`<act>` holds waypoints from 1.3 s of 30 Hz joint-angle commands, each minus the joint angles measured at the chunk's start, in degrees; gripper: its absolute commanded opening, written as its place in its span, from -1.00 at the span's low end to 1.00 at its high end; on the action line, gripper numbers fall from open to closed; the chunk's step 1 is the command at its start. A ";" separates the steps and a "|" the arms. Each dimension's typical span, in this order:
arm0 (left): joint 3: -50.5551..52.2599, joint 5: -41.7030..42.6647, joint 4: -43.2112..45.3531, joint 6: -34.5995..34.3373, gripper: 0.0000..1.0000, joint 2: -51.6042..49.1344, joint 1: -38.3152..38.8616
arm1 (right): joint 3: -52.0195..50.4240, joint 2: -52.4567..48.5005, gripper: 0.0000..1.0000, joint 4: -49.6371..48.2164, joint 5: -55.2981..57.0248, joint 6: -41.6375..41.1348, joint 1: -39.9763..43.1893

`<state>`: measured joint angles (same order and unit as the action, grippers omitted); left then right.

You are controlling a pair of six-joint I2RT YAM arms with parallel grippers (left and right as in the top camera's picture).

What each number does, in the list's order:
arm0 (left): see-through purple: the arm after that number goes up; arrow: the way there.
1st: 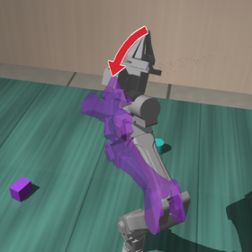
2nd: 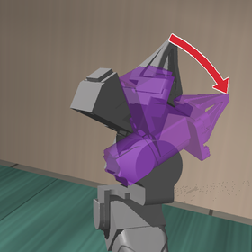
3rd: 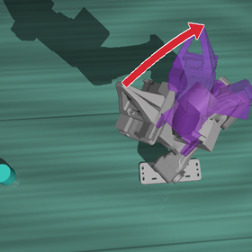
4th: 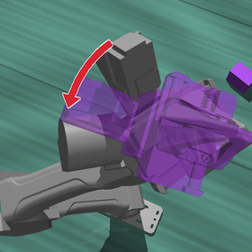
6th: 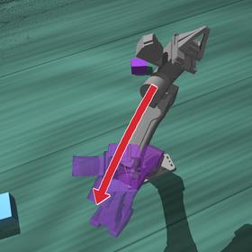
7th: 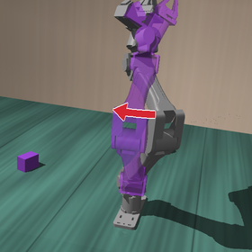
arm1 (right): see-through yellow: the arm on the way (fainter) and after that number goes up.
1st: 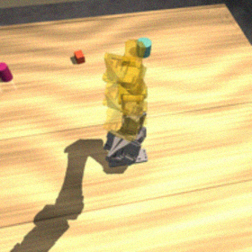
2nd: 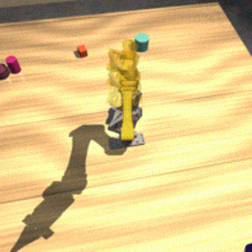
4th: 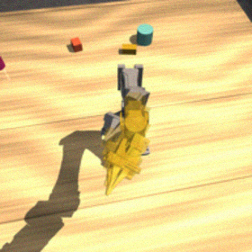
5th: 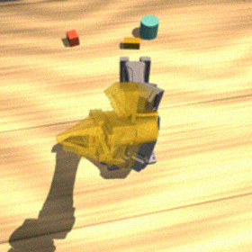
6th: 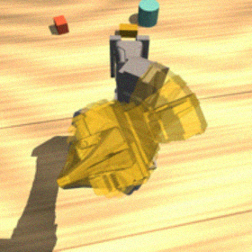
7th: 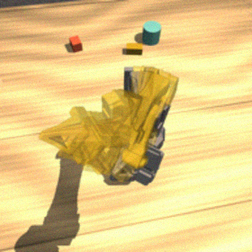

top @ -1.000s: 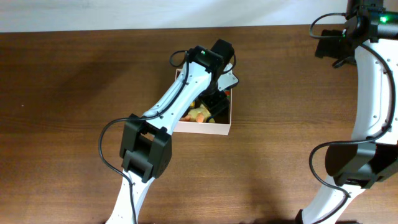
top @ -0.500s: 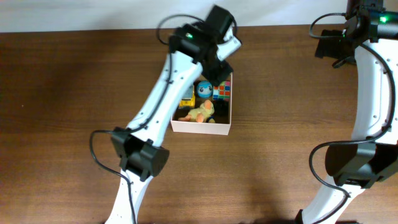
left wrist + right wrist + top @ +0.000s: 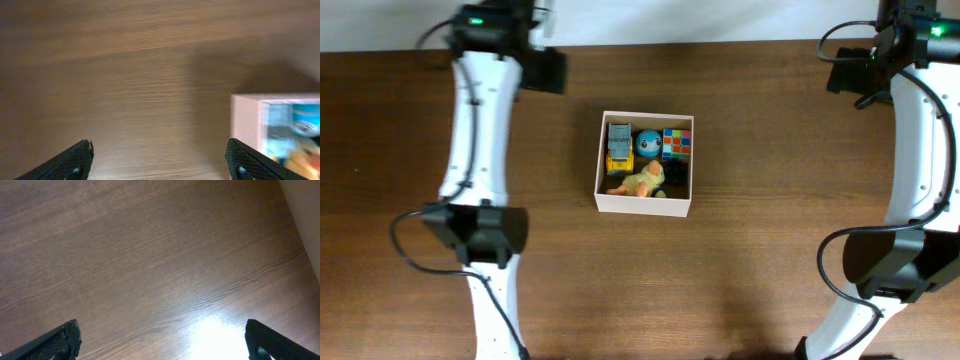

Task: Pack container
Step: 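Raise the left gripper out of the box and withdraw left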

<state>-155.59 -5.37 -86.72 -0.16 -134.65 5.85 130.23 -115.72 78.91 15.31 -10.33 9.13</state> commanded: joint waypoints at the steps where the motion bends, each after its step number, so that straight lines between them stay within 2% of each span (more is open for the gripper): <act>1: -0.79 -0.50 -0.35 -4.83 0.74 -0.35 -3.76 | 0.07 0.07 0.98 -0.02 -0.09 0.00 -0.11; 7: -0.79 -1.27 0.55 -4.83 0.74 -0.35 -7.69 | 0.04 0.07 0.98 -0.04 -0.09 0.00 -0.11; 10: -0.79 -6.10 0.76 -4.81 0.73 -0.35 -8.13 | 0.04 0.07 0.98 -0.04 -0.09 0.00 -0.11; 11: -0.79 -7.76 0.92 -4.81 0.87 -0.35 -8.13 | 0.07 0.07 0.98 -0.02 -0.09 0.00 -0.11; 14: -0.79 -9.46 1.62 -4.76 0.99 -0.35 -8.11 | 0.07 0.07 0.97 -0.02 -0.09 0.00 -0.11; 39: -0.79 -9.44 1.11 -4.76 0.99 -0.35 -8.11 | 0.07 0.07 0.98 -0.04 -0.09 0.02 -0.11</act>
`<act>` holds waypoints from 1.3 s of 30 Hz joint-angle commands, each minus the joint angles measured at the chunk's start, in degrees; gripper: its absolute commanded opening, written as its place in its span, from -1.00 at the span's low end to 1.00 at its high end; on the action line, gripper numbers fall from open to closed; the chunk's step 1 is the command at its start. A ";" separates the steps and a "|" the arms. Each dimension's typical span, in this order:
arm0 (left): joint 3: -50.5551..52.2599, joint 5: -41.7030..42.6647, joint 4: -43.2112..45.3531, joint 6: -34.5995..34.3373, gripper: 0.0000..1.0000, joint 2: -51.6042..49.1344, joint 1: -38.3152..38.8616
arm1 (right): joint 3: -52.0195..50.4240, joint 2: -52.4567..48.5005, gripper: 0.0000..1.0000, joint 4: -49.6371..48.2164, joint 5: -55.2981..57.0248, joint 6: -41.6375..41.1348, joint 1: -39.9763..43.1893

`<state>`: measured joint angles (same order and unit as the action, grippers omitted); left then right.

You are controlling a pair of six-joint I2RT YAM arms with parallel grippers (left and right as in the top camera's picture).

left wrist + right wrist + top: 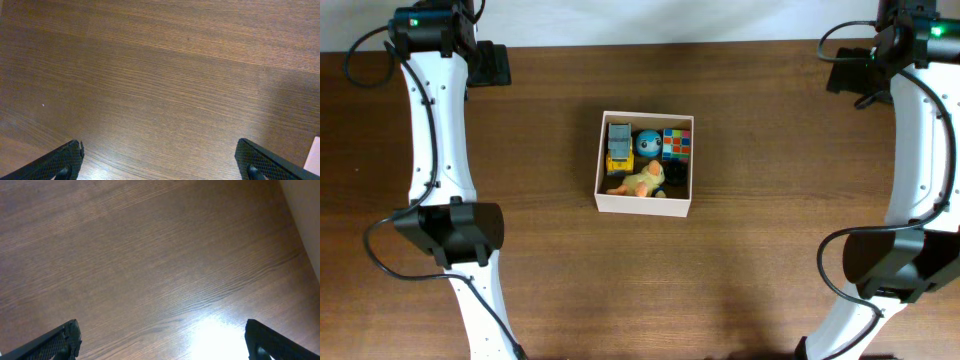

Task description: Pack container

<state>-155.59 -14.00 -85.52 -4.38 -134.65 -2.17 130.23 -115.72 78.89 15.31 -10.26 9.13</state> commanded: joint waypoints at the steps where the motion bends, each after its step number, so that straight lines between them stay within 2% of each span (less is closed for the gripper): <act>1: -0.79 -0.81 -0.09 -0.55 0.99 -0.35 -0.09 | 0.04 0.07 0.98 -0.02 -0.09 -0.07 -0.11; 7: -0.79 -1.68 0.04 -0.35 0.99 0.11 -0.09 | 0.04 0.07 0.98 -0.02 -0.09 -0.07 -0.11; 11: -0.66 1.11 2.21 -1.92 0.98 3.72 -0.09 | 0.04 0.07 0.98 -0.02 -0.09 -0.07 -0.11; 13: 0.76 1.11 4.96 -2.25 0.99 6.43 -0.09 | 0.07 0.07 0.98 0.00 -0.09 -0.07 -0.11; 16: 8.02 1.18 13.77 -2.25 0.99 12.98 -0.07 | 0.04 0.07 0.98 -0.02 -0.09 -0.07 -0.11; 22: 36.09 1.11 35.91 -2.25 0.99 30.75 0.02 | 0.07 0.07 0.98 0.00 -0.09 -0.07 -0.11; 31: 82.29 1.16 62.58 -2.27 0.99 57.42 0.02 | 0.04 0.07 0.98 -0.02 -0.09 -0.07 -0.11; 39: 110.95 1.36 76.54 -2.49 0.99 77.37 0.02 | 0.04 0.07 0.97 -0.02 -0.09 -0.07 -0.11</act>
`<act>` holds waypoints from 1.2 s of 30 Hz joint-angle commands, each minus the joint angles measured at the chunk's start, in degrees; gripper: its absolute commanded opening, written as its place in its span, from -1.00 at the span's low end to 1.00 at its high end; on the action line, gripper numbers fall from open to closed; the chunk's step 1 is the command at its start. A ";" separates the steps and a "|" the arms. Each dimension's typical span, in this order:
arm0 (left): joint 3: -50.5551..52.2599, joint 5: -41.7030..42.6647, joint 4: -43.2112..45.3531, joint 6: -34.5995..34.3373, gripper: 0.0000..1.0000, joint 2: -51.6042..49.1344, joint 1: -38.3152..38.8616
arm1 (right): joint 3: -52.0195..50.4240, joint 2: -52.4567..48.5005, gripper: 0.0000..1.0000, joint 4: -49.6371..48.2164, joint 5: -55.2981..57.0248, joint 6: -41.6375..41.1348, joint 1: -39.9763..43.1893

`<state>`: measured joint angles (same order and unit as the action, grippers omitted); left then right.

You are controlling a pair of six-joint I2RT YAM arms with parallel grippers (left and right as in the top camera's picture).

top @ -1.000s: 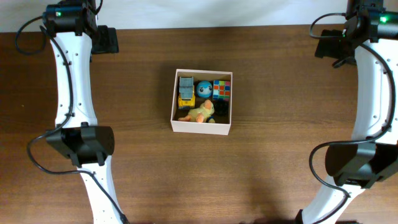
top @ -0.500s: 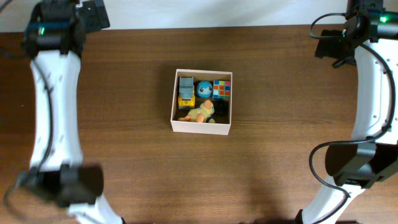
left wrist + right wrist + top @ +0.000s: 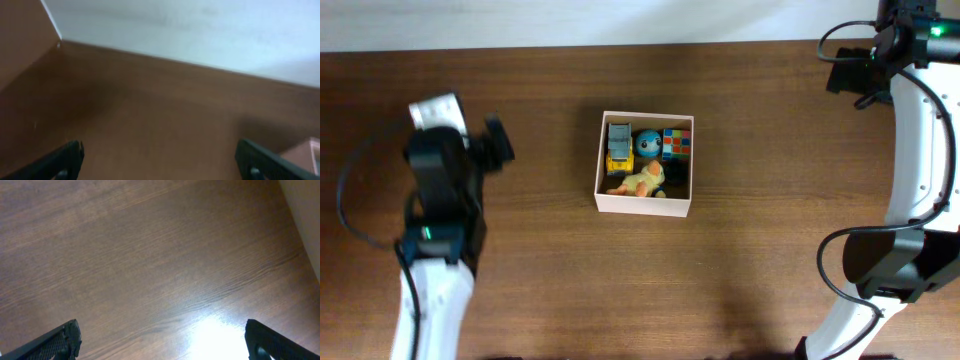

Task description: Pack container

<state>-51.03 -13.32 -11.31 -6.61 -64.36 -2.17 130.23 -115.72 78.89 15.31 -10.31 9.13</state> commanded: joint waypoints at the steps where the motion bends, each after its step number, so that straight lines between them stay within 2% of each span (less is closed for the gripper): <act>1: 8.85 0.68 2.93 -0.26 0.98 9.33 0.02 | 0.04 0.07 0.98 0.00 -0.09 -0.02 -0.11; 9: 26.91 0.63 5.31 -0.26 0.99 29.66 0.02 | 0.04 0.07 0.98 -0.02 -0.09 -0.02 -0.11; 21: 43.08 0.44 5.22 -0.24 0.98 51.21 -0.02 | 0.04 0.07 0.98 -0.02 -0.09 -0.02 -0.11; 31: 46.25 0.39 3.37 -0.24 0.99 57.55 -0.20 | 0.04 0.07 0.98 -0.02 -0.09 -0.02 -0.11; 36: 46.86 2.56 0.85 -0.24 0.99 61.18 -2.97 | 0.04 0.07 0.97 0.00 -0.09 -0.02 -0.11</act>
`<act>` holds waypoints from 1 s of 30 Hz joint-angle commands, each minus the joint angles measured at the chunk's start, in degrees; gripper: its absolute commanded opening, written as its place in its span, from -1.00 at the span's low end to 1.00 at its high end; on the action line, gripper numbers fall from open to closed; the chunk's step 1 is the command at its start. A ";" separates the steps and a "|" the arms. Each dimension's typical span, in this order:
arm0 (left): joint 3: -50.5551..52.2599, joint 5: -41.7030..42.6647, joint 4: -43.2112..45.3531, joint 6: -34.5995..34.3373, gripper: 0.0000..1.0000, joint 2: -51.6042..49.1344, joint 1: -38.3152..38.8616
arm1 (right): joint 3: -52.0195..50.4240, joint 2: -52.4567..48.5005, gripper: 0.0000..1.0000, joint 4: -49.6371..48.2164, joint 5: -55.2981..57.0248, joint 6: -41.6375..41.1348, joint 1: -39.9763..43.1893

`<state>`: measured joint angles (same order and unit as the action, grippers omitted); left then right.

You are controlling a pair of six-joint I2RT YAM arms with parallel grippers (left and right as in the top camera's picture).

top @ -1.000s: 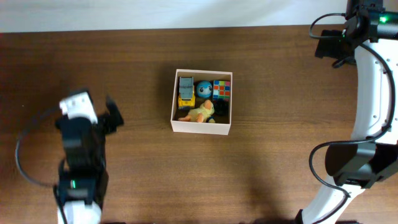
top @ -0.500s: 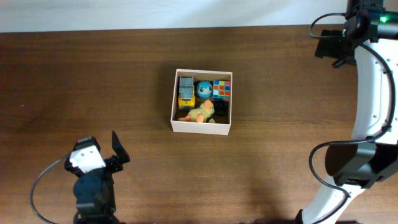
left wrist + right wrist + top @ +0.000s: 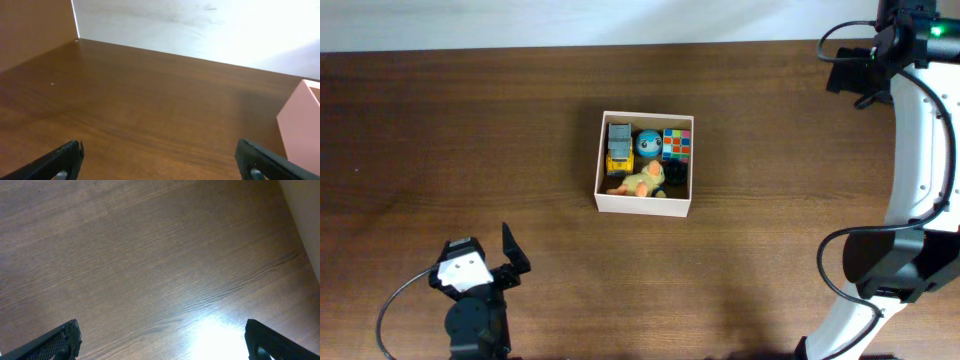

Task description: Pack container

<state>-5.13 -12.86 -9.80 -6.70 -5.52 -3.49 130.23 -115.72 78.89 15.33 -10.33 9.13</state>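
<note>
A white open box (image 3: 601, 170) stands mid-table. Inside lie a yellow-grey toy truck (image 3: 619, 146), a blue ball (image 3: 648, 143), a colour cube (image 3: 676, 143), a yellow plush duck (image 3: 642, 180) and a dark item (image 3: 676, 176). My left gripper (image 3: 160, 162) is open and holds nothing, low at the front left, looking across the table; the box's side (image 3: 300, 125) shows at the right. Far from the box, my right gripper (image 3: 162, 340) is open over bare wood at the back right corner.
The left arm (image 3: 470, 295) sits folded at the table's front left edge. The right arm (image 3: 920, 130) runs along the right side. A pale wall (image 3: 200, 25) borders the table's back edge.
The left arm has gone from mid-table on the left to the front left edge, folded low. Its gripper stays open. The right arm and the box's contents are unchanged.
The left gripper stood open just left of the box near the back edge. Then it was at the back left corner, then mid-left with its camera tilted up to the wall, and now low at the front left. The right gripper stayed open and still throughout.
</note>
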 commanded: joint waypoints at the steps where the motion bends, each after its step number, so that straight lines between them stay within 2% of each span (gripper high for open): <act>1: 1.31 3.37 -1.18 -0.17 0.99 3.28 -2.47 | 0.07 0.07 0.98 0.00 -0.11 0.00 -0.11; 4: 1.62 6.56 -1.64 -0.11 0.99 5.29 -4.83 | 0.04 0.07 0.97 0.00 -0.11 0.00 -0.11; 30: 1.60 8.13 -1.77 0.09 0.99 5.18 -5.31 | 0.07 0.07 0.98 0.00 -0.11 0.00 -0.11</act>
<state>-4.32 -5.74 -11.75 -6.72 -0.89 -8.45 130.23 -115.72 78.91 15.31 -10.33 9.13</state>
